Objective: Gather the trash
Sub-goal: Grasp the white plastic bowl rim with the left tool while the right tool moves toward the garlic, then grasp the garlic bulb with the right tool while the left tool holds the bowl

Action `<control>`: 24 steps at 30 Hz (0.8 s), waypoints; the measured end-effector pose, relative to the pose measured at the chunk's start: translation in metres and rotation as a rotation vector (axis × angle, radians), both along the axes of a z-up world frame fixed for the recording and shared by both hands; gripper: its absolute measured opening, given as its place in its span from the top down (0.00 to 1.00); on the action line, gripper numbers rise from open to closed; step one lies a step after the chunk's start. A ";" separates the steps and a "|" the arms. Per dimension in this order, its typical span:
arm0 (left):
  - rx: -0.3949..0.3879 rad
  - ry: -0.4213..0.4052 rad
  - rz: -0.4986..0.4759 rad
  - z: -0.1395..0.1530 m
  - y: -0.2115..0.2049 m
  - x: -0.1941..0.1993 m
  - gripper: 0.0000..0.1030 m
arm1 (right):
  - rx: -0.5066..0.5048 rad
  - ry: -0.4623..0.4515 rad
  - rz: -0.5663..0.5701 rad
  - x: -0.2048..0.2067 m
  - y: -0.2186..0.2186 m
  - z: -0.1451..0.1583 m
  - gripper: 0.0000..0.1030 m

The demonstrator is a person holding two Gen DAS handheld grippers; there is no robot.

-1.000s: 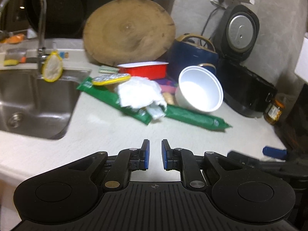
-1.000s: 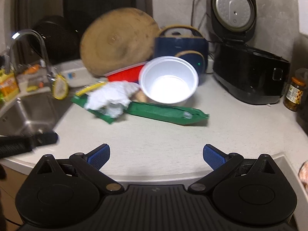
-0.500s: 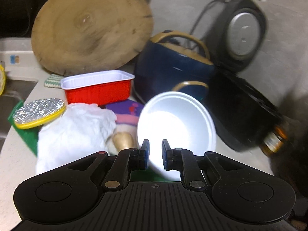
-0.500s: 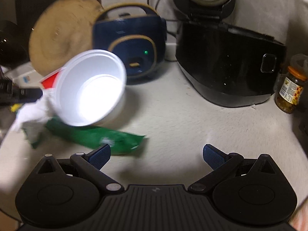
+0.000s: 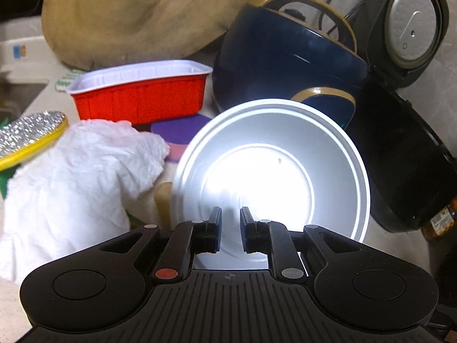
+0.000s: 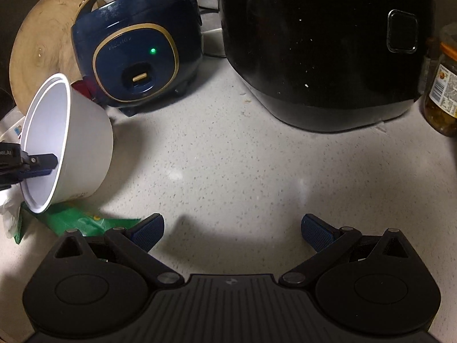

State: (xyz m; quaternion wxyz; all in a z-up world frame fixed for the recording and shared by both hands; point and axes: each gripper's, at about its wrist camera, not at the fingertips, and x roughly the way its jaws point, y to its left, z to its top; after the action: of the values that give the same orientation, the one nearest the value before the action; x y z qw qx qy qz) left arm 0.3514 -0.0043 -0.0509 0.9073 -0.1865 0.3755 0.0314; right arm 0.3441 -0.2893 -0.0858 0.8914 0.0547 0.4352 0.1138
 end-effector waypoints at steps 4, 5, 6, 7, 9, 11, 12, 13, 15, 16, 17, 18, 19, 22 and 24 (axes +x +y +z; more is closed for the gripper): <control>-0.010 0.002 -0.031 -0.001 -0.002 0.000 0.84 | -0.018 -0.011 0.012 0.005 0.001 -0.003 0.00; -0.013 0.001 -0.041 -0.001 -0.003 -0.001 0.85 | -0.021 -0.016 0.011 0.005 0.001 -0.003 0.00; -0.015 -0.007 -0.047 0.000 -0.004 -0.003 0.85 | -0.023 -0.018 0.008 0.007 0.000 -0.004 0.00; -0.012 -0.019 -0.046 0.002 -0.004 -0.006 0.85 | -0.033 -0.017 -0.007 0.007 -0.001 -0.004 0.00; -0.007 -0.046 -0.040 0.009 -0.003 -0.011 0.85 | -0.058 -0.008 -0.052 0.008 -0.003 -0.004 0.00; -0.024 -0.056 -0.045 0.015 0.001 -0.016 0.84 | -0.075 0.001 -0.045 0.010 -0.002 -0.003 0.00; -0.034 -0.055 -0.052 0.017 0.003 -0.019 0.84 | -0.089 0.002 -0.034 0.010 -0.001 -0.003 0.00; -0.038 -0.055 -0.057 0.018 0.005 -0.023 0.84 | -0.108 0.002 -0.018 0.010 0.001 -0.004 0.00; -0.040 -0.064 -0.063 0.023 0.008 -0.030 0.84 | -0.140 0.006 0.019 0.009 0.005 -0.003 0.07; -0.045 -0.069 -0.066 0.025 0.010 -0.033 0.84 | -0.133 0.005 0.016 0.009 0.004 0.000 0.11; -0.056 -0.075 -0.067 0.027 0.012 -0.036 0.84 | -0.103 0.009 0.011 0.009 0.001 0.004 0.15; -0.066 -0.079 -0.064 0.030 0.013 -0.037 0.84 | -0.065 0.011 0.005 0.009 -0.003 0.008 0.15; -0.075 -0.083 -0.060 0.032 0.014 -0.038 0.84 | -0.021 0.004 -0.009 0.008 -0.008 0.013 0.15; -0.079 -0.109 -0.078 0.042 0.013 -0.045 0.84 | 0.052 -0.054 -0.026 0.003 -0.015 0.033 0.15; -0.063 -0.117 -0.099 0.046 0.010 -0.047 0.84 | 0.040 -0.101 -0.003 0.000 -0.011 0.044 0.15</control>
State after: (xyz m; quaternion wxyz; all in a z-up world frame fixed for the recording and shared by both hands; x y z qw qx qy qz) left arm 0.3046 0.0055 -0.0048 0.9218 -0.1978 0.3315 -0.0365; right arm 0.3438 -0.3007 -0.0422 0.9112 0.0673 0.3872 0.1235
